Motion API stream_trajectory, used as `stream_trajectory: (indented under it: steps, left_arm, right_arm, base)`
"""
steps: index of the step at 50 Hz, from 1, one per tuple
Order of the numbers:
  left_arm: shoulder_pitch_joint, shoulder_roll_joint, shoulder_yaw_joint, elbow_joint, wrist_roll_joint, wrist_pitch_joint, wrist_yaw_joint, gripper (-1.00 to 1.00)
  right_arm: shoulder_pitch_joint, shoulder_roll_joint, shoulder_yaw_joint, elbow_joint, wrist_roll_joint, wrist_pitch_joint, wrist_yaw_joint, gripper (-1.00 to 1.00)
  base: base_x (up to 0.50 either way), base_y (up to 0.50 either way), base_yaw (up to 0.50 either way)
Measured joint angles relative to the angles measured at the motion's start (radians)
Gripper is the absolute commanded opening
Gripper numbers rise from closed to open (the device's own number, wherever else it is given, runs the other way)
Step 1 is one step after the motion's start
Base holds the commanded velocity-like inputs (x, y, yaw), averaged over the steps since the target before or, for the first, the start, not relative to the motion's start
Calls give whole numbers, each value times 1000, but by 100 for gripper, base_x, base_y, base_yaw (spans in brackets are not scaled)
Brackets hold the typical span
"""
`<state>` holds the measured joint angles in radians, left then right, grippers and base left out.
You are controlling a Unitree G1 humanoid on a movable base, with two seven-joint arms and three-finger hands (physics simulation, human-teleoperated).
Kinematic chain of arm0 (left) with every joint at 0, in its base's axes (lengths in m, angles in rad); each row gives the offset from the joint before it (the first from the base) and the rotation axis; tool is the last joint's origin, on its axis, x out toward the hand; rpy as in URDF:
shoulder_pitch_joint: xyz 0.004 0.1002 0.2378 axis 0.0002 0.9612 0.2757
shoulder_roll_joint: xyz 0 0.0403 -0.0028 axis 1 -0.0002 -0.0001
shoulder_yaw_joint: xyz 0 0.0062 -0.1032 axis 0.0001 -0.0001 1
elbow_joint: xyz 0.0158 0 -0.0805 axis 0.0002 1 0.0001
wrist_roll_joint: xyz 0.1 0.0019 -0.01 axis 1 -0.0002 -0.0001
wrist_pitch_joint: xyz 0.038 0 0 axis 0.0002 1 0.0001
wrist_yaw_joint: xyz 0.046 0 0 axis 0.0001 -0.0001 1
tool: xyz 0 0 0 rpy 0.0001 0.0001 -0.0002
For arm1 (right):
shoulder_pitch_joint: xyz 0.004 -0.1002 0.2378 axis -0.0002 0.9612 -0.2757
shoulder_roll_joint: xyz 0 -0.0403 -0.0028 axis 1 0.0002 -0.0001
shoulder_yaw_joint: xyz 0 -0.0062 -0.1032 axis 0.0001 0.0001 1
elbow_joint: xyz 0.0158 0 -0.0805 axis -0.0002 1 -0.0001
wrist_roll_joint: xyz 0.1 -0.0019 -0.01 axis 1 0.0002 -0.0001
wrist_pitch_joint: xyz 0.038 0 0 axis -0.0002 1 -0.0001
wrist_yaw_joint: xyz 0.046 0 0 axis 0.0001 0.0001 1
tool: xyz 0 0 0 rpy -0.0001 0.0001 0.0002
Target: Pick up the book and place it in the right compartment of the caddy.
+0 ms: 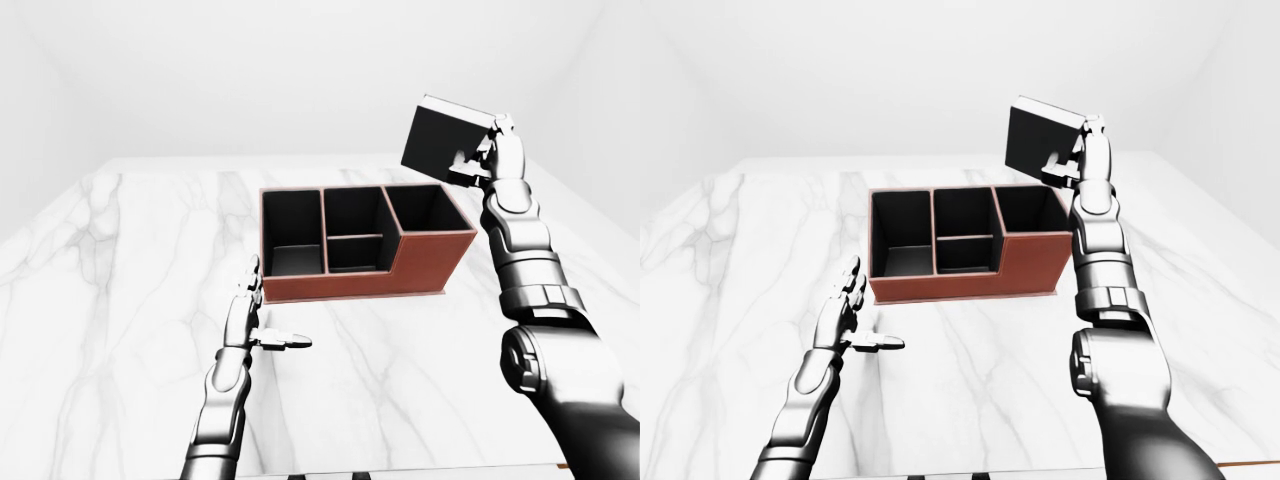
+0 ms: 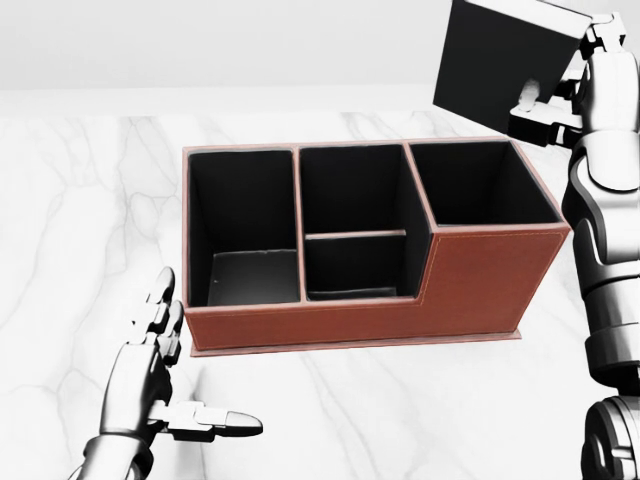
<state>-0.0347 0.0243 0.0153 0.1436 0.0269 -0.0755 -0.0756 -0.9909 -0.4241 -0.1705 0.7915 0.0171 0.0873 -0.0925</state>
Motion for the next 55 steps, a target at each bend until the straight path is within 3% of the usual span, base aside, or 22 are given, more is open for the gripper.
stream_trajectory:
  steps: [6, 15, 30, 40, 55]
  left_arm:
    - [-1, 0, 0, 4, 0, -4, 0, 100]
    - [-1, 0, 0, 9, 0, -8, -1, 100]
    - [25, -5, -10, -81, 5, 55, 1, 100]
    - [28, -6, -12, -97, 6, 69, 2, 100]
    - [27, -5, -10, -93, 6, 66, 0, 100]
  right_arm:
    - [1, -3, 1, 32, 4, -2, -3, -100]
    - [5, 0, 6, 90, 5, -28, -7, -100]
    - [20, 7, 12, 163, 7, -79, -11, -100]
    - [22, 9, 15, 193, 6, -98, -12, -100]
    - [28, 8, 17, 230, 6, -126, -14, -100]
  base:
    - [0, 0, 0]
    - [0, 0, 0]
    - [0, 0, 0]
    - [0, 0, 0]
    - [0, 0, 0]
